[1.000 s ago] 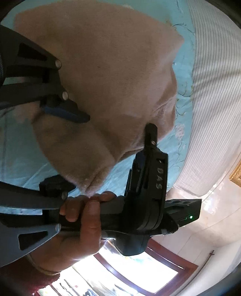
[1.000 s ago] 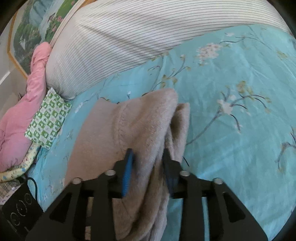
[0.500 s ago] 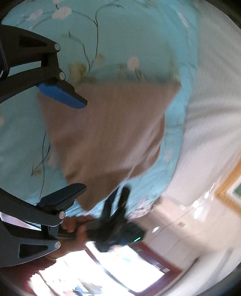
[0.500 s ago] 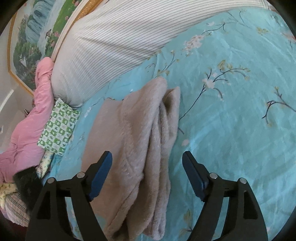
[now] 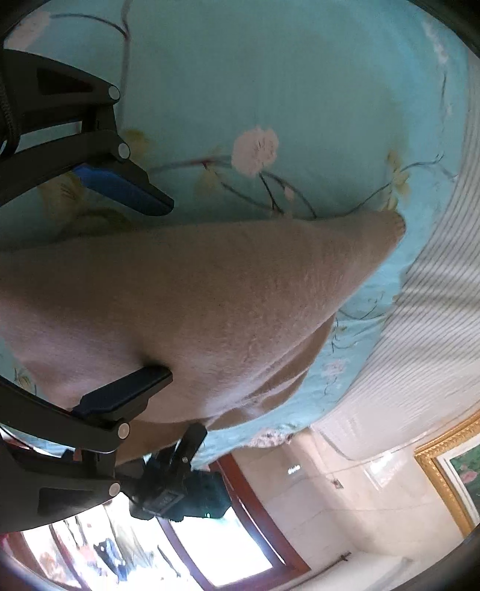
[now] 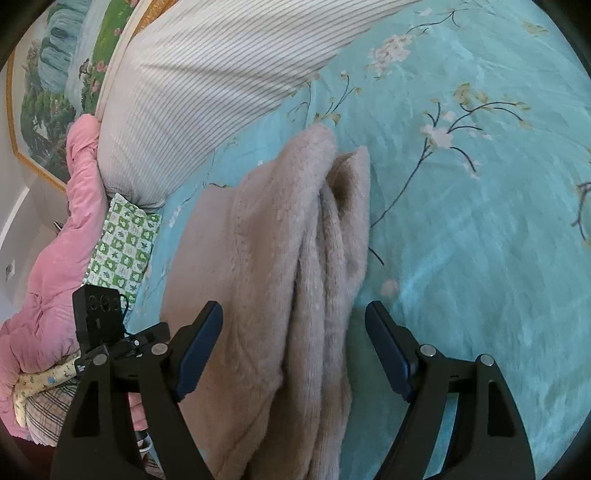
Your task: Fold small clothes
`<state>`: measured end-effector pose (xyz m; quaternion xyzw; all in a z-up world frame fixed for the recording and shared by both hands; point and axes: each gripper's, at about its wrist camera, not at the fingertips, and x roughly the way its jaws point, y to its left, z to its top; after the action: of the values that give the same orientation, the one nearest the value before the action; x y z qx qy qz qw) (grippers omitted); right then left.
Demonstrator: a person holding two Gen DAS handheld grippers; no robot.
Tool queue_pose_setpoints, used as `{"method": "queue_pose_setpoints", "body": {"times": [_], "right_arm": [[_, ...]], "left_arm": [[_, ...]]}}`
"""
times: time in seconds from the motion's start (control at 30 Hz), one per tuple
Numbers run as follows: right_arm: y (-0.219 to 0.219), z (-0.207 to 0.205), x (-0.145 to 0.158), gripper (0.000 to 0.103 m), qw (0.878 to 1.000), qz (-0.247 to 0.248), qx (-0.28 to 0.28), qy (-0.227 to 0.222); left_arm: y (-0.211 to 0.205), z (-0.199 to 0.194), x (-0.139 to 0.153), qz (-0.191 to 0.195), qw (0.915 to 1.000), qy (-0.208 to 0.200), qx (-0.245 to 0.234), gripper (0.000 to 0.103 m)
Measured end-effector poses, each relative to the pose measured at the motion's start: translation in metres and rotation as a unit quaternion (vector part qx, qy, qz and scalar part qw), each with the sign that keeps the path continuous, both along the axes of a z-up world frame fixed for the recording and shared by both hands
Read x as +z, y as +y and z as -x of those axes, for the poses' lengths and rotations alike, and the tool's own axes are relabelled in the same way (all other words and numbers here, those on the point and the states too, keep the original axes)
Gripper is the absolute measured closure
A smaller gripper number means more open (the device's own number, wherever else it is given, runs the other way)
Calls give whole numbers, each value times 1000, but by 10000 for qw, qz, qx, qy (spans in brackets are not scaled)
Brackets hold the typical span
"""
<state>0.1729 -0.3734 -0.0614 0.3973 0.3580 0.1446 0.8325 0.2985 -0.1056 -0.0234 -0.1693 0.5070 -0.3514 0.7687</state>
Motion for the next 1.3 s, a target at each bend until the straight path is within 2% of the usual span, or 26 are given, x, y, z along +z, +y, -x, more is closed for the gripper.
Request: {"method": "queue_pose_setpoints", "body": {"times": [0.1, 0.2, 0.23, 0.27, 0.3, 0.37, 0.47, 0.57, 0.77, 0.87, 1.03, 1.1, 1.17, 1.2, 1.27, 1.3], "right_arm": [[-1, -7, -4, 23, 10000, -69, 26, -4], [4, -13, -4, 24, 10000, 44, 85, 5], [8, -15, -3, 37, 9998, 154, 132, 11], [12, -17, -4, 55, 9997, 131, 211, 26], [14, -18, -5, 58, 9997, 29, 245, 49], [17, -15, -1, 68, 9998, 6, 184, 35], [24, -5, 16, 72, 9997, -109, 172, -135], [48, 6, 37, 72, 9984, -39, 427, -367], [108, 14, 59, 72, 9897, -369, 1080, -866], [140, 6, 58, 72, 9845, -555, 1370, -941], [177, -4, 40, 72, 9842, -519, 1551, -683], [176, -4, 33, 68, 9854, -542, 1509, -572], [175, -4, 30, 58, 9870, -455, 1476, -445], [174, -3, 29, 57, 9871, -415, 1489, -422], [168, -1, 33, 46, 9883, -308, 1454, -331], [167, -2, 36, 43, 9893, -217, 1410, -295]], "left_arm": [[-4, -8, -8, 50, 10000, 62, -57, 12], [-8, -14, -16, 197, 9998, 20, -70, 14], [-10, -13, -16, 227, 9997, -34, -84, 25], [-12, -14, -16, 330, 9993, -24, -186, 42], [-14, -15, -16, 318, 9993, -27, -185, 43], [-16, -10, -8, 212, 9991, -285, -214, 52], [-3, 9, 9, 187, 9981, -519, -271, 58], [31, 33, 30, 284, 9971, -668, -220, 58], [121, 85, 54, 355, 9956, -860, 93, 58], [156, 107, 47, 304, 9954, -824, 379, 58], [187, 115, 5, 298, 9963, -363, 714, 57], [193, 113, -10, 514, 9954, -197, 781, 51], [195, 112, -15, 621, 9947, -62, 812, 40], [196, 111, -16, 606, 9947, -13, 835, 39], [201, 116, -13, 516, 9951, -10, 845, 29], [202, 114, -11, 446, 9953, -18, 861, 27]]}}
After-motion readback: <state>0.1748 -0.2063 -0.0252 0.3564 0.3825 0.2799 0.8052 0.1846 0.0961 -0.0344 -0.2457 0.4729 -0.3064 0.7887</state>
